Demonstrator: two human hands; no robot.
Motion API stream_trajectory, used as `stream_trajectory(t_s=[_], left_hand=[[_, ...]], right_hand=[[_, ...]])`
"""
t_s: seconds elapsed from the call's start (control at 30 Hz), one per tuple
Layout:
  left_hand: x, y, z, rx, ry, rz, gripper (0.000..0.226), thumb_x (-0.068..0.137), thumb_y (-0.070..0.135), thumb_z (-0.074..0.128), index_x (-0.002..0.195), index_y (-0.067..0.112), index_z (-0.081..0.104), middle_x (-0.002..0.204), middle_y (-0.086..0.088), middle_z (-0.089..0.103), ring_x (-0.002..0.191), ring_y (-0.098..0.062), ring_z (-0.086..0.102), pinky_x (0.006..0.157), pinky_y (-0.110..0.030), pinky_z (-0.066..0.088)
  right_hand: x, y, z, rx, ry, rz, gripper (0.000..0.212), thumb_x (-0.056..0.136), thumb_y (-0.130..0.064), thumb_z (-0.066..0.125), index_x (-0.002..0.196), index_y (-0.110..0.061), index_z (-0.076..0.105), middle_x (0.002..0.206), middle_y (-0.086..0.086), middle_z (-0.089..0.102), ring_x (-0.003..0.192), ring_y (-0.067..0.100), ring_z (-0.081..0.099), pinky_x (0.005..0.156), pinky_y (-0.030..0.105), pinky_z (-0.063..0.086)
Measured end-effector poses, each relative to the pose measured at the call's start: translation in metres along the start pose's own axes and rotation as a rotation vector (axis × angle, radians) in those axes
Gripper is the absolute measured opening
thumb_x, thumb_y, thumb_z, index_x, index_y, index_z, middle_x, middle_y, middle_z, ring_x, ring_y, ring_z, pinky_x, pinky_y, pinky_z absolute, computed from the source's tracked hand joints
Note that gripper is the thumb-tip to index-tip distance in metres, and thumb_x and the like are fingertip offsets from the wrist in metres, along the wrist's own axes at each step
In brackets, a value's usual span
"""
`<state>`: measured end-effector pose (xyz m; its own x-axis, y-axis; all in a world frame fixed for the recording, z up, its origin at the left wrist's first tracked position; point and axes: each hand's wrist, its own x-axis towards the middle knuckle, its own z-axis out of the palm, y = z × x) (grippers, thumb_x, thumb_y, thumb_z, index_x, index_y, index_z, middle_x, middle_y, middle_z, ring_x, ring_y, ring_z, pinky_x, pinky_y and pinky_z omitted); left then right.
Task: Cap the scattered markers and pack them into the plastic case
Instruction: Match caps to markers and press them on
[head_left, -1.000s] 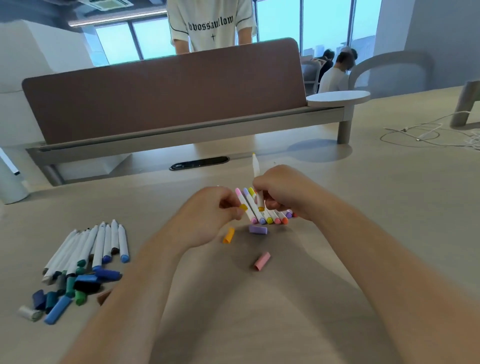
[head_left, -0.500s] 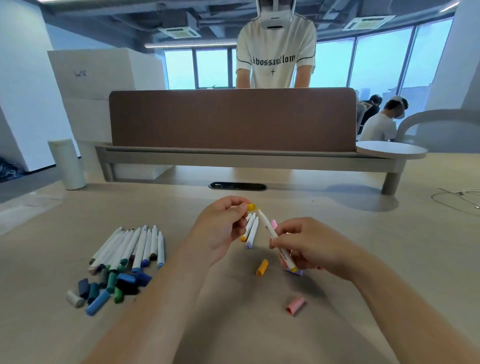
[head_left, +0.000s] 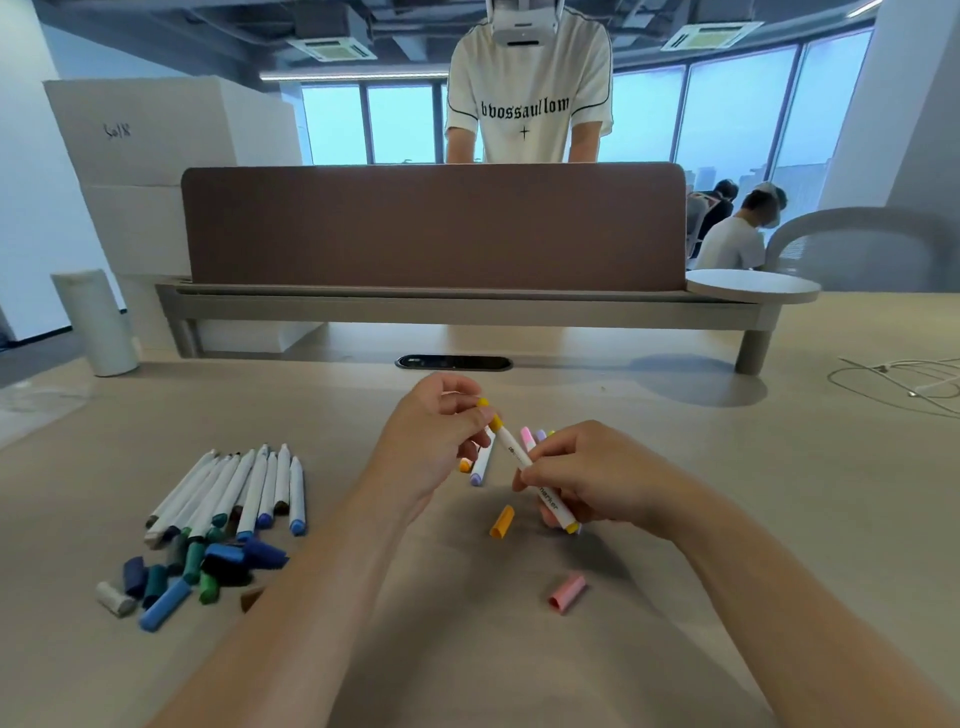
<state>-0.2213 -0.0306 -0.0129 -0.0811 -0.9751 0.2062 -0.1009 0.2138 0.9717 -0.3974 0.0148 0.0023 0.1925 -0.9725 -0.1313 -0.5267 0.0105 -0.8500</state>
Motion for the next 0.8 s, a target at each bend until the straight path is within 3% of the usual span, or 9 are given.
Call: stream_trajectory(t_s=[0.1, 0.23, 0.43, 0.53, 0.67, 0.8], left_hand=[[-0.001, -0.001, 0.005, 0.008, 0.050, 0.011, 0.005, 0.093, 0.002, 0.059, 0.093, 0.005, 0.063, 0.074, -0.011, 0.069, 0.054, -0.014, 0.058, 0.045, -0.020, 0.043], [-0.002, -0.005, 0.011, -0.057, 0.087, -0.010, 0.015, 0.095, 0.000, 0.054, 0.088, 0.007, 0.065, 0.084, -0.015, 0.071, 0.062, -0.018, 0.065, 0.054, -0.025, 0.050], [-0.006, -0.003, 0.017, -0.115, 0.102, -0.024, 0.019, 0.097, 0.001, 0.049, 0.090, 0.006, 0.067, 0.090, -0.014, 0.074, 0.066, -0.021, 0.065, 0.062, -0.034, 0.054], [-0.005, -0.002, 0.015, -0.123, 0.069, -0.081, 0.021, 0.097, 0.003, 0.049, 0.102, 0.008, 0.069, 0.095, -0.013, 0.073, 0.068, -0.021, 0.065, 0.062, -0.035, 0.054], [-0.001, 0.000, 0.008, 0.003, 0.103, -0.135, 0.030, 0.093, 0.015, 0.056, 0.121, 0.027, 0.058, 0.093, -0.011, 0.069, 0.075, -0.021, 0.062, 0.067, -0.036, 0.052], [0.004, 0.001, -0.002, 0.071, 0.184, -0.097, 0.015, 0.091, 0.015, 0.054, 0.091, 0.022, 0.068, 0.092, -0.004, 0.067, 0.075, -0.019, 0.057, 0.078, -0.044, 0.054]], right_hand=[[0.001, 0.001, -0.001, -0.013, 0.010, -0.006, 0.017, 0.091, -0.016, 0.065, 0.097, -0.003, 0.075, 0.074, 0.017, 0.070, 0.061, 0.022, 0.068, 0.067, 0.032, 0.058], [0.001, 0.003, -0.002, -0.127, 0.069, -0.056, 0.022, 0.094, -0.023, 0.064, 0.098, -0.004, 0.075, 0.067, 0.004, 0.069, 0.049, 0.005, 0.061, 0.049, 0.013, 0.046], [0.005, 0.008, -0.001, -0.205, 0.131, -0.109, 0.019, 0.094, -0.031, 0.064, 0.085, -0.016, 0.074, 0.073, 0.001, 0.073, 0.058, 0.008, 0.061, 0.063, 0.024, 0.049], [0.006, 0.006, 0.002, -0.109, 0.137, -0.106, 0.014, 0.094, -0.026, 0.064, 0.096, -0.013, 0.067, 0.075, 0.007, 0.073, 0.055, 0.013, 0.063, 0.060, 0.028, 0.052], [0.025, -0.001, 0.003, -0.223, 0.268, -0.045, 0.015, 0.089, -0.020, 0.064, 0.085, -0.005, 0.063, 0.069, 0.010, 0.068, 0.054, 0.015, 0.057, 0.063, 0.032, 0.050], [0.052, -0.006, 0.010, -0.525, 0.303, 0.106, 0.027, 0.081, -0.022, 0.067, 0.063, -0.008, 0.054, 0.061, 0.006, 0.049, 0.058, 0.019, 0.047, 0.055, 0.028, 0.037]])
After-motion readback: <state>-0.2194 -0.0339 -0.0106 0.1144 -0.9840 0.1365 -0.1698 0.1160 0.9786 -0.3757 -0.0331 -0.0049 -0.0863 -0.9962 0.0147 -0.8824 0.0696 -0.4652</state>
